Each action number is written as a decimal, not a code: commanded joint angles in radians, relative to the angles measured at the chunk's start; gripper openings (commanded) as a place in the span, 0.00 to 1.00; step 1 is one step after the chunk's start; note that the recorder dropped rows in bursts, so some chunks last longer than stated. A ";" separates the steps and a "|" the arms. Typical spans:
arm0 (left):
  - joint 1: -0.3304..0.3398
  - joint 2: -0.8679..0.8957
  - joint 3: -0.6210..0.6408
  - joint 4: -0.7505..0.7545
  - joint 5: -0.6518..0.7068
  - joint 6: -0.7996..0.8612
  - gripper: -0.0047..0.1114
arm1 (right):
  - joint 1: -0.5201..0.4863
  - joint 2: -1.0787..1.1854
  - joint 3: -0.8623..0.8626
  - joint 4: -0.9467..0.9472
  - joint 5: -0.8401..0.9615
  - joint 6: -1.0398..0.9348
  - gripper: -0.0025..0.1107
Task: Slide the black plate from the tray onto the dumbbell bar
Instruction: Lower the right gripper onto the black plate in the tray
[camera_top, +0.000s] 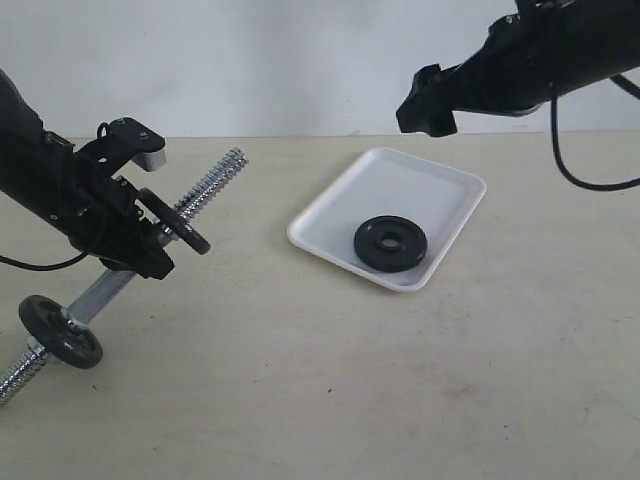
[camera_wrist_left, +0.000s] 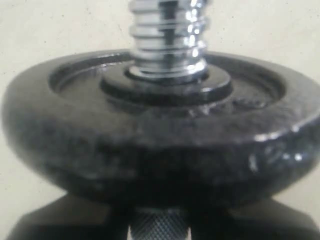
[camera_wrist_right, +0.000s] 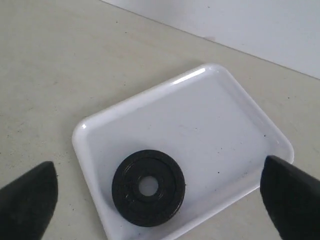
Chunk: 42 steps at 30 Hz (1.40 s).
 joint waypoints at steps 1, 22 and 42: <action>-0.006 -0.061 -0.027 -0.079 -0.037 -0.010 0.08 | 0.012 0.055 -0.019 0.009 -0.024 0.008 0.95; -0.006 -0.061 -0.027 -0.079 -0.014 -0.011 0.08 | 0.179 0.600 -0.638 -0.629 0.619 0.632 0.95; -0.006 -0.061 -0.027 -0.079 0.004 -0.014 0.08 | 0.200 0.676 -0.639 -0.739 0.505 0.651 0.95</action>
